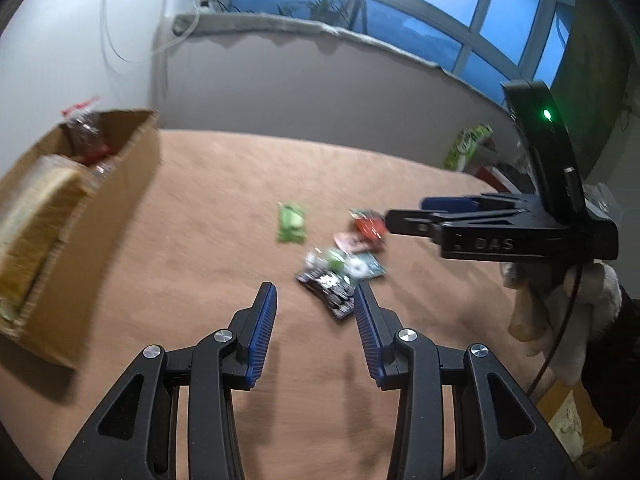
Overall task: Organize snacks
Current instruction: 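Move both open tools back over the remaining snacks, then grasp the black-and-white candy with the left tool while the right tool grasps the orange heart jelly cup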
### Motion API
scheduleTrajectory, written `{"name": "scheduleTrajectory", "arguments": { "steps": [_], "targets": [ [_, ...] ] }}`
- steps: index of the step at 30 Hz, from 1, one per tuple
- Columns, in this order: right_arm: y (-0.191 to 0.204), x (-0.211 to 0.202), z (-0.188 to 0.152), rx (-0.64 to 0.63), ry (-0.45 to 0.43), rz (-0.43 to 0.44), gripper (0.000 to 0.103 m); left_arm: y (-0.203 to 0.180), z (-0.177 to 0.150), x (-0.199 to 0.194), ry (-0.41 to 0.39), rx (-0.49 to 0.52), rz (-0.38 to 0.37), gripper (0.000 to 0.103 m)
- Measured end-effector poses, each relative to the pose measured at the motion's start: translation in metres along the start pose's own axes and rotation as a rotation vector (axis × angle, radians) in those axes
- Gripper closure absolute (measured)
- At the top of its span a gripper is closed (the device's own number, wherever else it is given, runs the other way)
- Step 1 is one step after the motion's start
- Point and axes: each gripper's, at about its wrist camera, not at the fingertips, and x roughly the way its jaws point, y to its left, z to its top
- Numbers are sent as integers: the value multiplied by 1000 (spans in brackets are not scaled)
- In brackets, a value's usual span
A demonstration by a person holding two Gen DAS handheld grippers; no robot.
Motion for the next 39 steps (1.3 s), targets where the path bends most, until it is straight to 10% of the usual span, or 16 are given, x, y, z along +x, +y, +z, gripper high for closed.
{"name": "scheduleTrajectory", "arguments": {
  "steps": [25,39],
  "targets": [
    [3,49,14,-35,34,6,53,-23,16,61,111,32,19,64],
    [0,49,14,-44,32,0,59,-13,19,63,105,64,63,85]
  ]
}}
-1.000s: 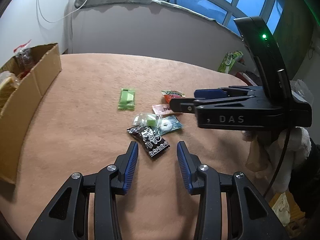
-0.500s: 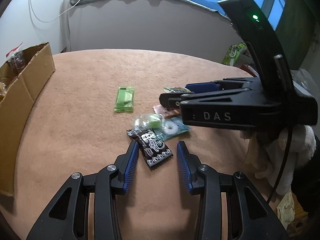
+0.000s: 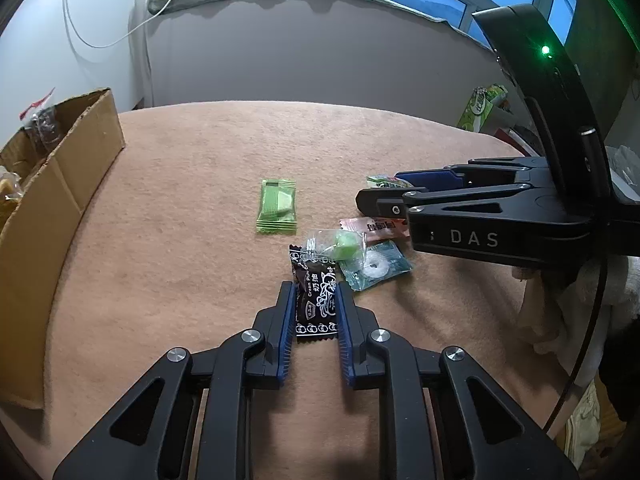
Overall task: Organize snacks
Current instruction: 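Grasp the black-and-white candy with the left tool while the right tool grasps the orange heart jelly cup, then lift both snacks and carry them over the cardboard box with both tools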
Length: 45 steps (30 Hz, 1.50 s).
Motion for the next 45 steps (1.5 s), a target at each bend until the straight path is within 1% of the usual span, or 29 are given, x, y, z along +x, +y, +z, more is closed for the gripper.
{"name": "scheduleTrajectory", "arguments": {
  "steps": [5,7,10,12,18,24,30,38,45],
  "targets": [
    [-1,-1,-1,0,1,-1,59,-9,1,5,-2,59,27,84],
    [-1,-1,-1,1,0,0,59,-11,4,8,7,71,31,82],
    [-2,-2,-1,7,-1,3,59,-19,5,11,0,109,57,82],
    [-3,-3,-2,14,-5,6,59,-22,6,13,-3,117,69,83],
    [-8,-13,-7,37,-24,13,60,-8,4,2,-18,56,43,84],
    [-12,-28,-10,56,-49,12,60,1,2,-17,-60,26,29,85],
    [-8,-45,-8,62,-76,10,60,9,-1,-45,-112,4,20,85],
    [14,-67,6,34,-112,26,60,32,1,-83,-191,-10,60,85],
    [46,-76,31,-3,-140,53,60,56,2,-110,-246,-28,93,85]
  ]
}}
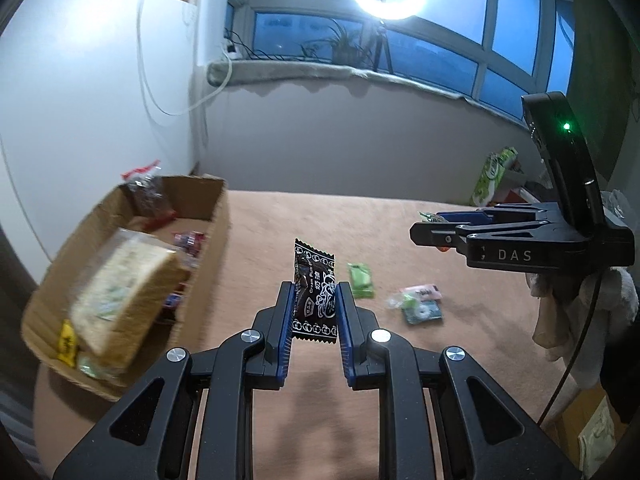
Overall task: Organize snacks
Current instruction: 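Lift both snacks and carry them over the cardboard box with both tools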
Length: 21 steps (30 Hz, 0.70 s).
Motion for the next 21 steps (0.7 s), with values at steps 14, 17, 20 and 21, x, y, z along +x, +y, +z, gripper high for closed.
{"name": "scheduleTrajectory", "arguments": {
  "steps": [14,17,20,21],
  "targets": [
    [71,22,52,-82,-31,61,60,69,5,-28,-60,-62,96,85],
    [85,30,63,-98,-31,77,60,83,5,-32,-65,-71,115,85],
    [95,38,72,-99,-29,103,60,95,5,-33,-67,-86,132,85],
    [97,41,74,-103,-25,110,60,99,5,-33,-67,-92,136,85]
  ]
}}
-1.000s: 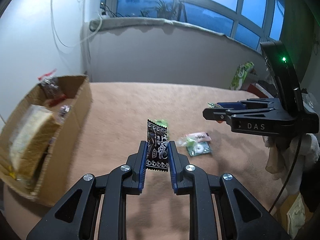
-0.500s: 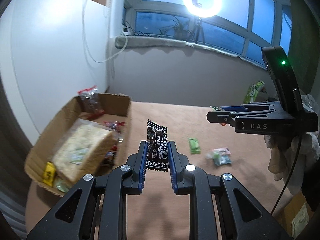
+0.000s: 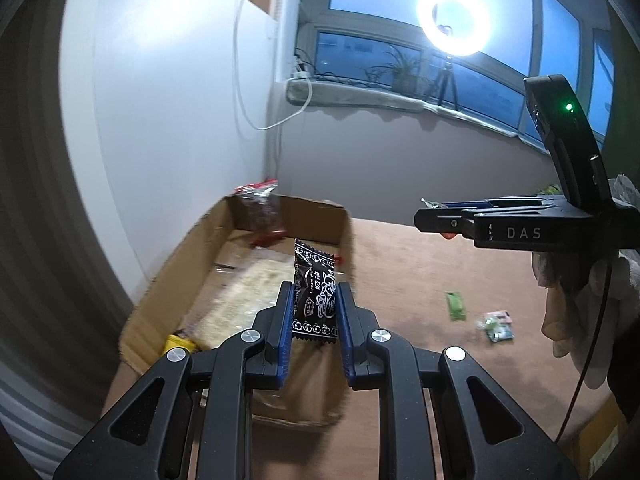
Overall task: Organize snacks
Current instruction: 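Lift both snacks and carry them over the cardboard box with both tools, then open both tools to drop the candy and jelly cup into the box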
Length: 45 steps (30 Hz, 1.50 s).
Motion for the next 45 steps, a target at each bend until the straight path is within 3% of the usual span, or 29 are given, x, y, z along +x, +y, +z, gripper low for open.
{"name": "scheduleTrajectory", "arguments": {
  "steps": [12,29,32,34,36,45],
  "targets": [
    [22,44,26,-21,30,52,60,49,3,13,20,-84,64,85],
    [42,76,40,-41,67,72,59,65,4,25,40,-106,95,84],
    [45,76,42,-48,63,61,48,65,4,24,34,-109,96,84],
    [46,72,44,-47,46,52,35,65,5,24,37,-113,98,81],
    [45,68,45,-46,37,52,35,64,6,24,36,-115,98,75],
    [37,53,42,-28,22,49,35,54,8,19,18,-99,93,75]
  ]
}}
